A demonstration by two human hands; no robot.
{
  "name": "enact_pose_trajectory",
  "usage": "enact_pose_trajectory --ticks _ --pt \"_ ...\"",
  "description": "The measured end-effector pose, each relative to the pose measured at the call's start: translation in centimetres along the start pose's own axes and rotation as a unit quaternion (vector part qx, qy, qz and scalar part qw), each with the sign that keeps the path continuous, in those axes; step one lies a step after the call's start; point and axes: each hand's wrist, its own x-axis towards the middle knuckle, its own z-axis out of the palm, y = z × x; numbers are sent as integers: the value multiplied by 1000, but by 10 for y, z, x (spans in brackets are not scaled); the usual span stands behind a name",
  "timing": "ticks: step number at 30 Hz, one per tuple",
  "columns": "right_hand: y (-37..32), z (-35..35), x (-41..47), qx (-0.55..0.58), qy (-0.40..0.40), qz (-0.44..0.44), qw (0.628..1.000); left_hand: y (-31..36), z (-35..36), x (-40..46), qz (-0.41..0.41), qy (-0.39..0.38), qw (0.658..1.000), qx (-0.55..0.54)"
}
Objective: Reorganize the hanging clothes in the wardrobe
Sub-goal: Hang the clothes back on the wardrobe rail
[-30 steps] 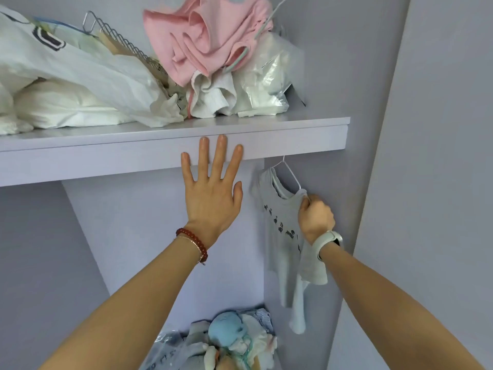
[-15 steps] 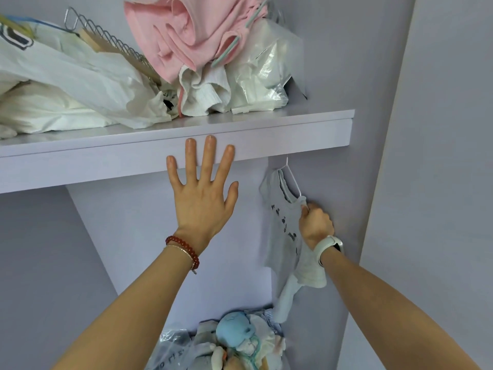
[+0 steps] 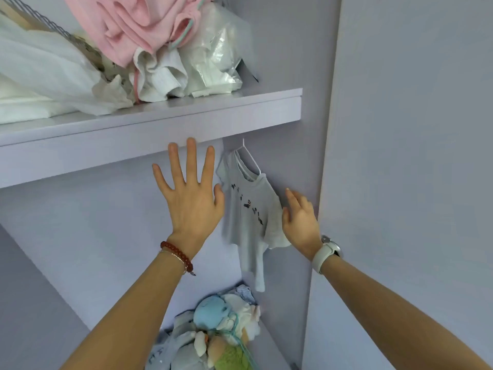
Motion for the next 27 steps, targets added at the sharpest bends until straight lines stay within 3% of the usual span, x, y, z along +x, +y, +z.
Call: enact_pose_trajectory --ticks 5,11,18,23,27 --pt "31 -30 -108 -66 25 8 998 49 15 -89 4 -164 976 -140" --pt "90 -75 -285 -190 13 216 958 157 -2 -204 141 -327 890 -283" --pt "114 -147 -476 -267 93 491 824 290 -69 -299 374 -400 740 -391" --pt "102 -193 -599 -274 153 628 712 380 -139 -359 488 -427 616 -448" --pt "93 -221 -693 -234 197 719 624 438 -200 -417 594 -419 531 -435"
